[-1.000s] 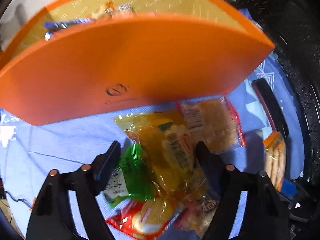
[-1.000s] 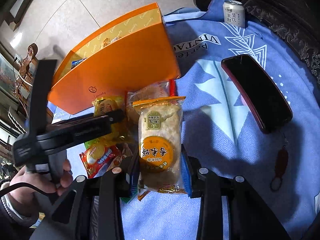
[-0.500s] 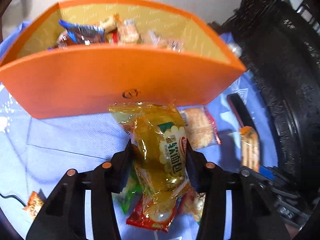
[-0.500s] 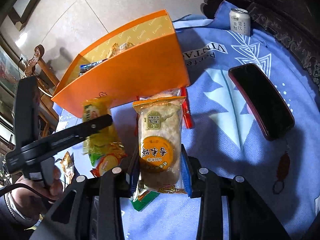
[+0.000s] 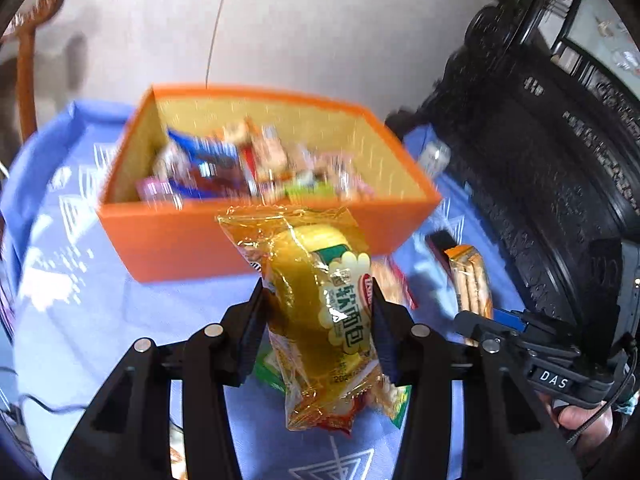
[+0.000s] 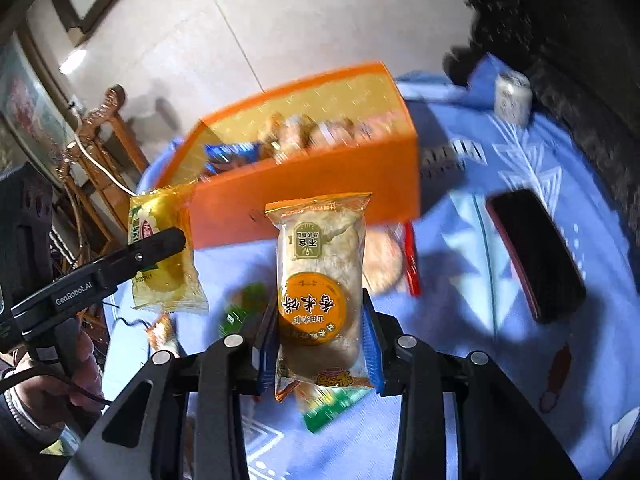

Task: Organize snacks
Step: 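Carry both packs into the orange box and open both tools, then move both open tools back to the last snacks on the cloth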

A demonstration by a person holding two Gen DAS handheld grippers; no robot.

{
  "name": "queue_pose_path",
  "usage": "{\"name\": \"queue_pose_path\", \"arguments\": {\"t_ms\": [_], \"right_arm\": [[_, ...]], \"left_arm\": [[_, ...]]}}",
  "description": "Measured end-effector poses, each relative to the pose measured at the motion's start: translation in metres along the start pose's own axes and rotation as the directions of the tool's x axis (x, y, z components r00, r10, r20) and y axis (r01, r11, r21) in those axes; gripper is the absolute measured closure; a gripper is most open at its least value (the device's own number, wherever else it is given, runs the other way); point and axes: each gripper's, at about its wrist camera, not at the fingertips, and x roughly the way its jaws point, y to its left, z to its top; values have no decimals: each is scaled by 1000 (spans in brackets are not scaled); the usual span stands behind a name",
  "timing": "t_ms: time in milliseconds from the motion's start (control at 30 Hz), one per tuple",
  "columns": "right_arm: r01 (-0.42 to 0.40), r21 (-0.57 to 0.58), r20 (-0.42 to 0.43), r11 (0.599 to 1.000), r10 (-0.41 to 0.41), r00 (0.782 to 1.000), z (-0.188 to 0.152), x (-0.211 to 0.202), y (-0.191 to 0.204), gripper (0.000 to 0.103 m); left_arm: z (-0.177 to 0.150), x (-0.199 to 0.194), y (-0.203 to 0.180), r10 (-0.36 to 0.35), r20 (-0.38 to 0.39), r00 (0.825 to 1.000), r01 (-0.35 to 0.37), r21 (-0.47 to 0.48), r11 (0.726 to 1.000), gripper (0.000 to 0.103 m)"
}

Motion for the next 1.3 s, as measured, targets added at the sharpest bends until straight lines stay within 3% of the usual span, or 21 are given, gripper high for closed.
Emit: {"name": "queue_pose_path", "arguments": {"t_ms": [200,433,467,500,533,567,600,667,733,833,967,1133,1300], "right_arm": [[-32,-85,134,996,43,990,54,-14,27,67],[-13,-204,254,979,66,965,126,-12,52,67],[-3,-224,264,975,64,962,140,-9,56,65],[5,-237,265,971,60,963,151,-7,58,54],[18,-241,275,970,50,960,158,-9,61,43],[36,-239,299,970,38,953,161,-13,62,23],[57,-237,348,970,30,937,160,-23,63,18],[50,-272,376,961,59,925,151,-35,66,18],[51,-290,342,956,53,938,136,-33,62,18],[46,-272,222,961,16,975,100,-18,51,18],[26,-200,70,979,-12,998,45,-1,39,18],[-15,-160,-43,987,8,999,-12,7,46,18],[-59,-157,-107,986,43,993,-45,33,65,18]], "left_arm": [[53,-29,6,5,144,990,-8,19,1000,57],[130,-23,10,27,257,966,-36,29,999,56],[142,-18,9,43,249,967,-52,28,998,50],[152,-15,9,70,247,966,-76,15,997,22],[158,-16,12,114,258,959,-114,-14,993,5],[160,-22,14,151,285,947,-144,-46,989,4],[160,-29,18,152,316,937,-141,-60,988,4],[153,-38,25,142,332,933,-132,-52,990,4],[139,-42,35,160,325,932,-153,-48,987,4],[107,-40,54,196,256,947,-190,-49,981,4],[61,-41,84,241,154,958,-231,-83,969,4],[16,-53,114,296,66,953,-287,-117,951,4],[-18,-71,132,325,29,945,-318,-133,939,4]]}}
